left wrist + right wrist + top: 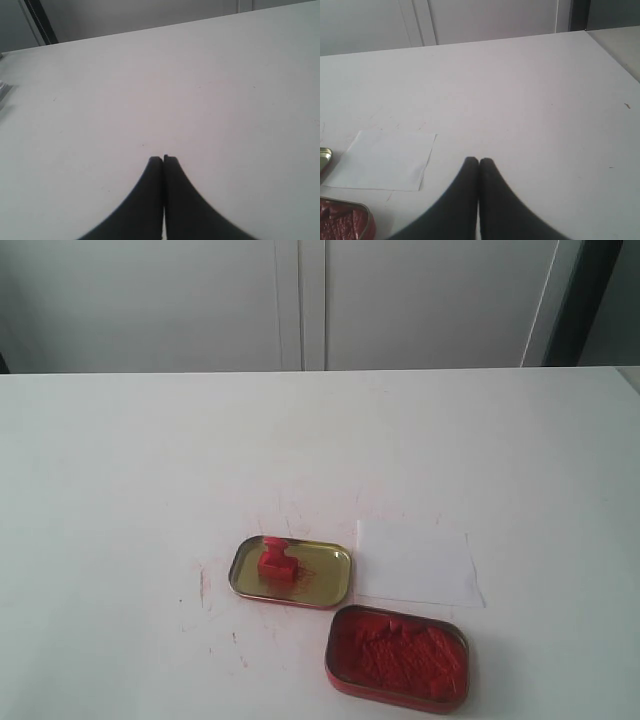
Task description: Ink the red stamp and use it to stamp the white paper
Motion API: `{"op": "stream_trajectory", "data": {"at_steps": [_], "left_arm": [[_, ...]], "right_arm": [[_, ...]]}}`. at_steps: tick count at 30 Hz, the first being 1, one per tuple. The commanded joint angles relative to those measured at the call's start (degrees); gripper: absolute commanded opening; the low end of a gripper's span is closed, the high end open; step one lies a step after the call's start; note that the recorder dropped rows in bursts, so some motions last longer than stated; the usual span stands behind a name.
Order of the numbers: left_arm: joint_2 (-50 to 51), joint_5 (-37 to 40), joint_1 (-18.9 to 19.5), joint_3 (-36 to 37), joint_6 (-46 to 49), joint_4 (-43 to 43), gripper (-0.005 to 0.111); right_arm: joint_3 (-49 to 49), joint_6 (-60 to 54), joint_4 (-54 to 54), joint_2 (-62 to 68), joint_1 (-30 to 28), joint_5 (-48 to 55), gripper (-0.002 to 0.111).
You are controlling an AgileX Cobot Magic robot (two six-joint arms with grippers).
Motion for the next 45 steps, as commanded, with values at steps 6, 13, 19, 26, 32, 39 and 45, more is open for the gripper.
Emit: {"op": "stream_trajectory", "data": {"at_steps": [6,13,19,26,32,39,45], "left_arm": [[-0.15,0.02,0.1,0.16,0.04,-0.19,0.0],[-0.15,0.02,0.1,0.16,0.04,-0.19,0.0],[-0.15,0.02,0.1,0.16,0.04,-0.19,0.0],[-0.15,0.02,0.1,0.16,0.04,-0.19,0.0],[-0.15,0.02,0.1,0.16,0.04,-0.19,0.0],[-0.15,0.02,0.1,0.16,0.04,-0.19,0.0],[-0.15,0.02,0.1,0.16,0.04,-0.19,0.0]], "right_arm": [[0.09,0.24,-0.16,-0.23,-0.12,-0.1,0.0],[0.09,0.24,-0.16,-0.23,-0.12,-4.54,0.0],[0.09,0.24,-0.16,-0.23,-0.12,-15.9,0.0],[0.09,0.24,-0.16,-0.23,-0.12,-31.47,0.0],[0.09,0.24,0.16,-0.23,-0.12,-34.71,0.0],[0.09,0.24,0.28,-0.23,-0.12,-36.69,0.0],[0.09,0.24,0.28,-0.23,-0.12,-36.36,0.0]]}}
